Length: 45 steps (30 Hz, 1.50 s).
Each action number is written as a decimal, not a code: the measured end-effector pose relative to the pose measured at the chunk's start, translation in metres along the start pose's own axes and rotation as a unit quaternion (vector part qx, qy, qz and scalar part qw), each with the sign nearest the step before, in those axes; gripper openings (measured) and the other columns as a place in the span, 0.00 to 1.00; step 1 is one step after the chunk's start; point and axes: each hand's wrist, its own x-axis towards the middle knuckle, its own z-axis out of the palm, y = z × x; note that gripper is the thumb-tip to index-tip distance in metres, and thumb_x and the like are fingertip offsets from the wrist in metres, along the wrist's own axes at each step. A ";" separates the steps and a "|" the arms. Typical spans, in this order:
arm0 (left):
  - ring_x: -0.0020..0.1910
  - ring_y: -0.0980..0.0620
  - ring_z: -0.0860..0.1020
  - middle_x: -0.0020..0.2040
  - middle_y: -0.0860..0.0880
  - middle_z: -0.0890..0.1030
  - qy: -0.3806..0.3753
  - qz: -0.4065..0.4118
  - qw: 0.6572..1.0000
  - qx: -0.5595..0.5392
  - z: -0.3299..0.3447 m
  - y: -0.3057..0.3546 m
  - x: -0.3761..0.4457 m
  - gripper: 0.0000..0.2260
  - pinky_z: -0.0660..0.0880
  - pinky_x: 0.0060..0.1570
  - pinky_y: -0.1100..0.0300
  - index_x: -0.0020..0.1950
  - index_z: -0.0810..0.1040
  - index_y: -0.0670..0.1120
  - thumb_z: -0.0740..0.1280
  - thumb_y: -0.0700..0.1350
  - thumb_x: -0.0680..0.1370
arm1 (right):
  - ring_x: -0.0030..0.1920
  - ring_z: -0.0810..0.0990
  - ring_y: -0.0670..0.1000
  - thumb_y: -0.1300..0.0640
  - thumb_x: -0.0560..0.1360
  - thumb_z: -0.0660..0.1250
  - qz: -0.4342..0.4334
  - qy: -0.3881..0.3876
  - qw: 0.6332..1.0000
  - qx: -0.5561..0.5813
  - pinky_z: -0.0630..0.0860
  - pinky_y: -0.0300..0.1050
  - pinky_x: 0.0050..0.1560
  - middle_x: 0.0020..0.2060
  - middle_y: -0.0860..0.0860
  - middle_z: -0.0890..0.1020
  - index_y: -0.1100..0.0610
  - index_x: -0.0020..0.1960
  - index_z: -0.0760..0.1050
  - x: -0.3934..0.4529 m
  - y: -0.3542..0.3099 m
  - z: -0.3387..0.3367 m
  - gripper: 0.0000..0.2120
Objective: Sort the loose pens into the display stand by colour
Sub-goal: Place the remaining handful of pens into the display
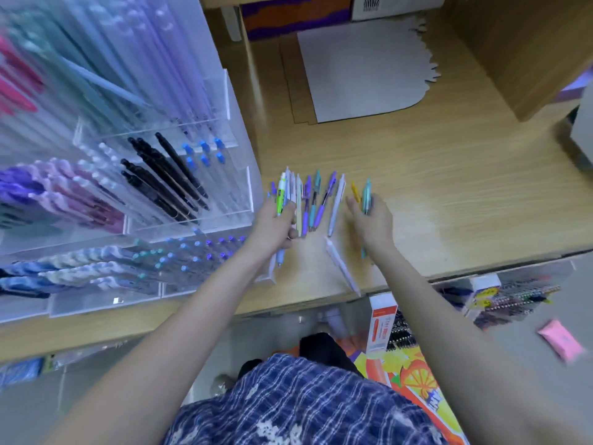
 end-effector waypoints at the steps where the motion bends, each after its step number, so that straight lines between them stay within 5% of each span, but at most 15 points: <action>1: 0.19 0.61 0.66 0.34 0.49 0.66 0.003 -0.007 1.000 0.015 -0.001 -0.007 -0.003 0.03 0.59 0.18 0.72 0.48 0.65 0.45 0.55 0.41 0.82 | 0.38 0.71 0.55 0.48 0.76 0.65 -0.070 -0.006 0.994 -0.081 0.59 0.46 0.35 0.35 0.53 0.74 0.59 0.44 0.68 -0.018 0.006 0.008 0.14; 3: 0.19 0.59 0.65 0.33 0.49 0.67 -0.015 -0.015 0.998 0.067 -0.004 -0.026 -0.017 0.03 0.58 0.18 0.72 0.48 0.65 0.45 0.55 0.41 0.81 | 0.42 0.76 0.58 0.44 0.73 0.67 -0.157 -0.058 0.964 -0.205 0.63 0.48 0.36 0.41 0.56 0.78 0.59 0.49 0.69 -0.050 0.021 0.022 0.19; 9: 0.21 0.57 0.63 0.30 0.49 0.68 -0.156 -0.016 0.974 0.164 -0.044 -0.084 -0.068 0.04 0.58 0.18 0.71 0.47 0.67 0.46 0.56 0.43 0.81 | 0.50 0.77 0.63 0.50 0.76 0.64 -0.126 -0.020 0.946 -0.298 0.66 0.50 0.39 0.48 0.61 0.78 0.62 0.52 0.69 -0.115 0.051 0.033 0.15; 14: 0.17 0.59 0.63 0.30 0.49 0.68 -0.164 0.005 0.962 0.218 -0.069 -0.133 -0.096 0.06 0.60 0.21 0.67 0.44 0.68 0.48 0.57 0.44 0.81 | 0.47 0.76 0.66 0.57 0.76 0.63 -0.014 0.092 0.977 -0.191 0.65 0.51 0.38 0.45 0.66 0.78 0.65 0.54 0.70 -0.169 0.069 0.017 0.12; 18: 0.20 0.56 0.63 0.30 0.49 0.68 -0.156 0.004 0.959 0.238 -0.077 -0.174 -0.111 0.06 0.59 0.20 0.67 0.44 0.67 0.47 0.57 0.44 0.80 | 0.46 0.77 0.65 0.60 0.74 0.65 0.104 0.017 0.983 -0.148 0.69 0.53 0.42 0.44 0.66 0.79 0.67 0.49 0.73 -0.219 0.134 0.043 0.10; 22: 0.25 0.53 0.63 0.31 0.49 0.67 -0.170 -0.016 0.940 0.295 -0.060 -0.225 -0.115 0.05 0.60 0.21 0.66 0.45 0.67 0.45 0.57 0.44 0.80 | 0.30 0.74 0.57 0.62 0.73 0.66 0.215 -0.073 0.970 -0.084 0.69 0.46 0.34 0.39 0.64 0.81 0.60 0.39 0.70 -0.272 0.211 0.072 0.06; 28: 0.26 0.50 0.65 0.31 0.47 0.67 -0.201 -0.057 0.905 0.370 -0.007 -0.330 -0.083 0.08 0.61 0.26 0.61 0.41 0.66 0.47 0.57 0.44 0.80 | 0.15 0.68 0.43 0.63 0.77 0.61 0.275 -0.057 0.958 0.057 0.65 0.35 0.18 0.35 0.60 0.78 0.56 0.36 0.66 -0.286 0.315 0.143 0.11; 33: 0.20 0.54 0.65 0.30 0.47 0.67 -0.194 -0.067 0.894 0.399 0.032 -0.459 -0.016 0.10 0.60 0.19 0.65 0.38 0.66 0.47 0.57 0.41 0.80 | 0.35 0.72 0.55 0.58 0.73 0.68 0.298 -0.007 0.953 0.049 0.72 0.53 0.38 0.38 0.62 0.76 0.58 0.39 0.69 -0.239 0.433 0.232 0.09; 36: 0.13 0.60 0.61 0.28 0.47 0.65 -0.178 -0.098 0.901 0.385 0.041 -0.540 0.029 0.13 0.56 0.16 0.71 0.35 0.63 0.48 0.56 0.39 0.79 | 0.40 0.75 0.58 0.56 0.72 0.69 0.306 -0.037 0.951 -0.001 0.68 0.51 0.40 0.39 0.63 0.75 0.55 0.35 0.67 -0.211 0.511 0.295 0.13; 39: 0.13 0.60 0.59 0.28 0.48 0.65 -0.177 -0.109 0.894 0.396 0.043 -0.604 0.077 0.12 0.55 0.16 0.73 0.35 0.64 0.48 0.56 0.40 0.79 | 0.51 0.77 0.63 0.54 0.74 0.67 0.278 -0.079 0.955 -0.064 0.67 0.50 0.43 0.45 0.65 0.77 0.58 0.42 0.72 -0.174 0.573 0.350 0.08; 42: 0.13 0.60 0.59 0.28 0.48 0.66 -0.182 -0.094 0.886 0.416 0.043 -0.642 0.122 0.12 0.56 0.17 0.73 0.36 0.65 0.49 0.56 0.42 0.80 | 0.58 0.75 0.62 0.54 0.75 0.66 0.195 -0.106 0.962 -0.160 0.70 0.51 0.50 0.55 0.63 0.76 0.63 0.57 0.72 -0.128 0.615 0.401 0.16; 45: 0.15 0.60 0.59 0.29 0.49 0.65 -0.200 -0.077 0.885 0.414 0.045 -0.666 0.153 0.09 0.56 0.18 0.73 0.40 0.67 0.47 0.56 0.42 0.80 | 0.57 0.75 0.63 0.58 0.77 0.62 0.069 -0.113 0.950 -0.283 0.71 0.55 0.48 0.59 0.62 0.73 0.63 0.61 0.70 -0.082 0.642 0.441 0.15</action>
